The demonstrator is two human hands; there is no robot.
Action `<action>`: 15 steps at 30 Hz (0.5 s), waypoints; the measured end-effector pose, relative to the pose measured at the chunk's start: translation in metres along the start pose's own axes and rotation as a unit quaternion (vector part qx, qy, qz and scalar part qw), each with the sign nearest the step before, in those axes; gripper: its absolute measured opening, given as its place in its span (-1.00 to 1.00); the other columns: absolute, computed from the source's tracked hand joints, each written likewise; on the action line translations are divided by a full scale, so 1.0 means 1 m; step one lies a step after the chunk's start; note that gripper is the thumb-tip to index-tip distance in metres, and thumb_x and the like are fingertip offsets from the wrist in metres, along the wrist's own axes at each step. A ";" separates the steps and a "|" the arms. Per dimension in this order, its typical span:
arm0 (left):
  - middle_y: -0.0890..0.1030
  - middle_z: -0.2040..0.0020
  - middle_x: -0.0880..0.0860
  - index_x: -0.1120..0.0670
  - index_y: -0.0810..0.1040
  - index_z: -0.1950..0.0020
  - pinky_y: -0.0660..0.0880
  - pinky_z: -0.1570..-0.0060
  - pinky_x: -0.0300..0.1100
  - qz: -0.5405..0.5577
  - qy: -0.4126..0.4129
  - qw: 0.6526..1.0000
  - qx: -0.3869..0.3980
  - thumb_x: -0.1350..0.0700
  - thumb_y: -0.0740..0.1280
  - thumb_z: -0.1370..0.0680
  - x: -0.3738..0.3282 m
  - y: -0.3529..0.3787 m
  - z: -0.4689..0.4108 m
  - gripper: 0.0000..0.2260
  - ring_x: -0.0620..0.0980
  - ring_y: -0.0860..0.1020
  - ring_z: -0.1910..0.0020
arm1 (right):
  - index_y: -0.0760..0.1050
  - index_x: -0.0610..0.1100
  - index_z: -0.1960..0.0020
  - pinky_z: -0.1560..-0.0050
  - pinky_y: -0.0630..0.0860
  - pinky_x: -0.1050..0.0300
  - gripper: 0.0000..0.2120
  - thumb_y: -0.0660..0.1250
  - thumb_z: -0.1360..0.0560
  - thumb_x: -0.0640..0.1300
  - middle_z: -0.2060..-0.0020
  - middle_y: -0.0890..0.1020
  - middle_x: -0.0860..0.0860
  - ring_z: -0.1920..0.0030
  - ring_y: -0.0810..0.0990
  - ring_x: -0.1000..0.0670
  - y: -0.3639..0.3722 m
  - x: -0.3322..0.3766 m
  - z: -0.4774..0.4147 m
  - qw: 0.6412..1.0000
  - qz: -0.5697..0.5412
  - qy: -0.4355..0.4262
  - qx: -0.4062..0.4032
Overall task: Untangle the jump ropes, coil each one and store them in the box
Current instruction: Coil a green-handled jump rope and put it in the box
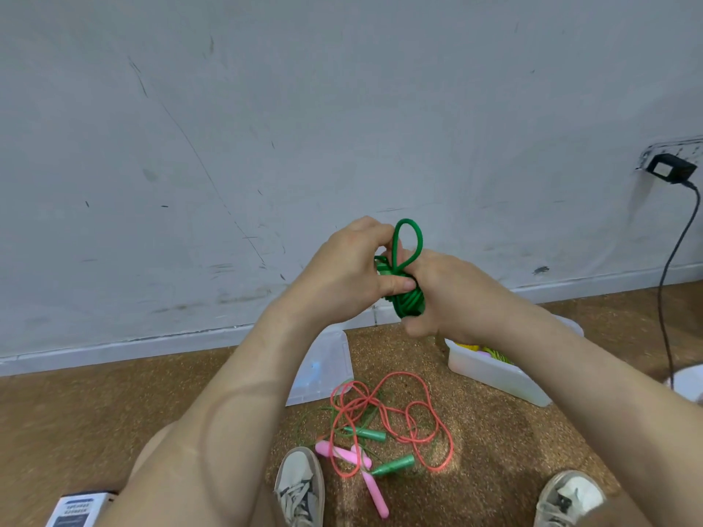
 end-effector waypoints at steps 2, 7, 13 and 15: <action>0.45 0.13 -0.15 -0.12 0.46 0.18 0.41 0.13 -0.23 -0.016 0.013 1.000 -0.007 0.03 0.55 -0.35 -0.001 -0.004 0.001 -0.74 -0.25 0.44 0.26 | 0.28 0.00 -0.22 0.10 0.26 0.03 -0.49 0.42 -0.35 -0.05 0.01 0.45 0.07 -0.03 0.52 -0.08 -0.007 -0.002 -0.001 0.997 0.069 0.004 -0.028; 0.49 0.20 -0.08 0.01 0.51 0.16 0.46 0.17 -0.17 -0.036 0.028 0.998 -0.039 0.06 0.57 -0.32 0.001 -0.013 0.003 -0.74 -0.12 0.48 0.29 | 0.27 -0.04 -0.26 0.02 0.25 0.00 -0.53 0.38 -0.42 -0.15 -0.12 0.48 0.04 -0.10 0.51 -0.08 -0.015 -0.009 0.001 0.991 0.100 0.007 -0.088; 0.50 0.20 -0.05 0.09 0.61 0.17 0.43 0.22 -0.29 -0.043 0.148 0.984 -0.086 0.13 0.54 -0.36 -0.021 -0.010 0.010 -0.86 -0.19 0.47 0.26 | 0.45 -0.07 -0.19 0.08 0.51 0.11 -0.51 0.55 -0.34 -0.04 -0.03 0.60 -0.04 0.04 0.62 -0.01 -0.005 -0.032 0.014 0.853 -0.492 0.156 0.081; 0.55 0.16 -0.02 0.11 0.61 0.16 0.47 0.18 -0.21 -0.045 0.183 0.976 -0.107 0.12 0.52 -0.38 -0.026 -0.010 0.014 -0.86 -0.16 0.50 0.23 | 0.52 -0.11 -0.15 0.21 0.49 0.11 -0.62 0.40 -0.43 0.08 -0.01 0.65 -0.13 0.15 0.66 -0.07 0.003 -0.032 0.019 0.762 -0.610 0.166 0.143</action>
Point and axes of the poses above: each hand's wrist, its own z-axis away from the middle knuckle, its own y-axis out of the palm, x = y × z, the point moved 7 cm from there along -z, towards the middle knuckle
